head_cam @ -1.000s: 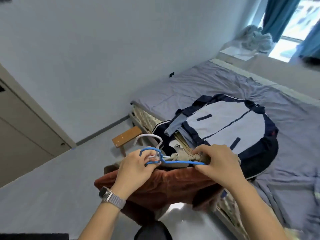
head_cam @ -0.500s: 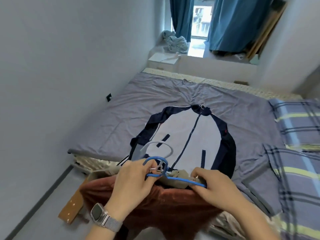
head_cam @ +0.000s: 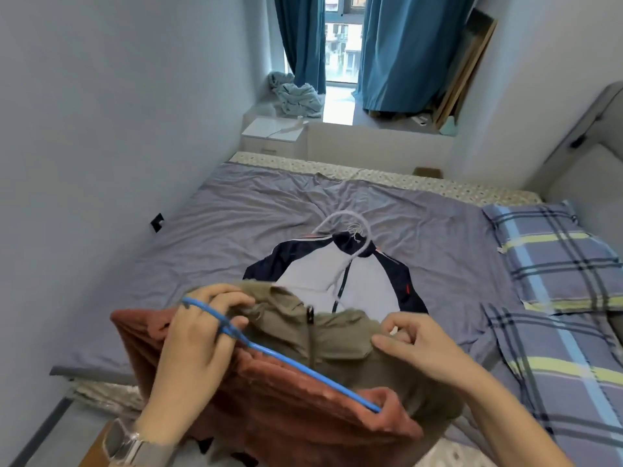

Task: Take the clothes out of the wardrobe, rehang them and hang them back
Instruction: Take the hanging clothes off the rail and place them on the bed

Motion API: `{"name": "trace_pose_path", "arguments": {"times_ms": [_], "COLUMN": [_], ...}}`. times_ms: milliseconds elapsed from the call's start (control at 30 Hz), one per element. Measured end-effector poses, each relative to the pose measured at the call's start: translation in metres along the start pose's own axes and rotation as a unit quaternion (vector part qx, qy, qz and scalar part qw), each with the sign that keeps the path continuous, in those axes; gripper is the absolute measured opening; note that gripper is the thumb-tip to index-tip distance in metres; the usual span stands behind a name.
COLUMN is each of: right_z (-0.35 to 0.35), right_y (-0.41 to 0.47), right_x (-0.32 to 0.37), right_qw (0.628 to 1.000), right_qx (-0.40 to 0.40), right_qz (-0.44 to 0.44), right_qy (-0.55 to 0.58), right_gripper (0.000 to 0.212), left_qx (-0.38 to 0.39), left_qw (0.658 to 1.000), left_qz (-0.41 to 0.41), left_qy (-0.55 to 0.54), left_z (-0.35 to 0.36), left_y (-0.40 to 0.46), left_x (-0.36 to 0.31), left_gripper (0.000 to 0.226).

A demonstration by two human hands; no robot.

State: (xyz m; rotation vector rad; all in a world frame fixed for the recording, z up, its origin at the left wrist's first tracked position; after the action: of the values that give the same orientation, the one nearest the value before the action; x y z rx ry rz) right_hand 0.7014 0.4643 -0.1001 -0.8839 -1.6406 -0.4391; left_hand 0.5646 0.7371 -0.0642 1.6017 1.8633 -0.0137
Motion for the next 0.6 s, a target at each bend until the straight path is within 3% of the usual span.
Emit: {"name": "trace_pose_path", "arguments": {"times_ms": [133, 267, 300, 367, 400, 433, 467, 533, 600], "right_z": [-0.079, -0.142, -0.155, -0.171, -0.169, -0.160, -0.145, -0.110, -0.089], "right_y": [0.087, 0.207, 0.233, 0.271, 0.284, 0.293, 0.295, 0.278, 0.237], "right_x": [0.002, -0.007, -0.017, -0.043, -0.055, -0.062, -0.062, -0.047, -0.028], "right_qw": [0.997, 0.976, 0.955, 0.874, 0.857, 0.874, 0.916, 0.985, 0.984], "right_qx": [-0.075, -0.140, -0.157, -0.168, -0.159, -0.134, -0.085, 0.044, 0.157], "right_qz": [0.000, -0.042, -0.043, 0.032, 0.082, 0.105, 0.101, 0.069, 0.088], "right_qy": [0.003, -0.159, -0.248, -0.454, -0.483, -0.456, -0.379, -0.153, -0.016], "right_gripper": [0.027, 0.027, 0.024, 0.029, 0.038, 0.044, 0.044, 0.032, 0.033], "left_qx": [-0.009, 0.001, 0.002, 0.001, 0.004, 0.009, 0.013, 0.018, 0.026], "left_qw": [0.998, 0.994, 0.994, 0.993, 0.993, 0.993, 0.993, 0.992, 0.991], "left_qz": [-0.056, -0.105, -0.109, -0.105, -0.105, -0.104, -0.105, -0.110, -0.113], "left_qy": [0.005, 0.012, 0.019, 0.046, 0.055, 0.058, 0.059, 0.056, 0.061], "left_z": [0.021, 0.059, 0.068, 0.084, 0.091, 0.100, 0.107, 0.120, 0.131], "left_y": [0.045, 0.091, 0.103, 0.127, 0.138, 0.146, 0.154, 0.167, 0.180], "left_x": [0.000, -0.003, -0.005, -0.010, -0.011, -0.011, -0.009, -0.002, 0.008], "left_gripper": [0.016, 0.024, 0.024, 0.015, 0.019, 0.025, 0.029, 0.034, 0.035]}}
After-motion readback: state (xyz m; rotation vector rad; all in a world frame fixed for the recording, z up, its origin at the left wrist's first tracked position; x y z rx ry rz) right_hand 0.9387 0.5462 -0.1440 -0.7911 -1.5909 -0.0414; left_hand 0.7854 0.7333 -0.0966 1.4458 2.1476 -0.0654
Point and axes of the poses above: each hand's wrist, its own y-axis towards the middle knuckle, its own z-axis out of the palm, x = y × z, the point moved 2 cm from there along y, towards the middle knuckle, and after that the axes turned 5 degrees about y, right-handed, at the moved point
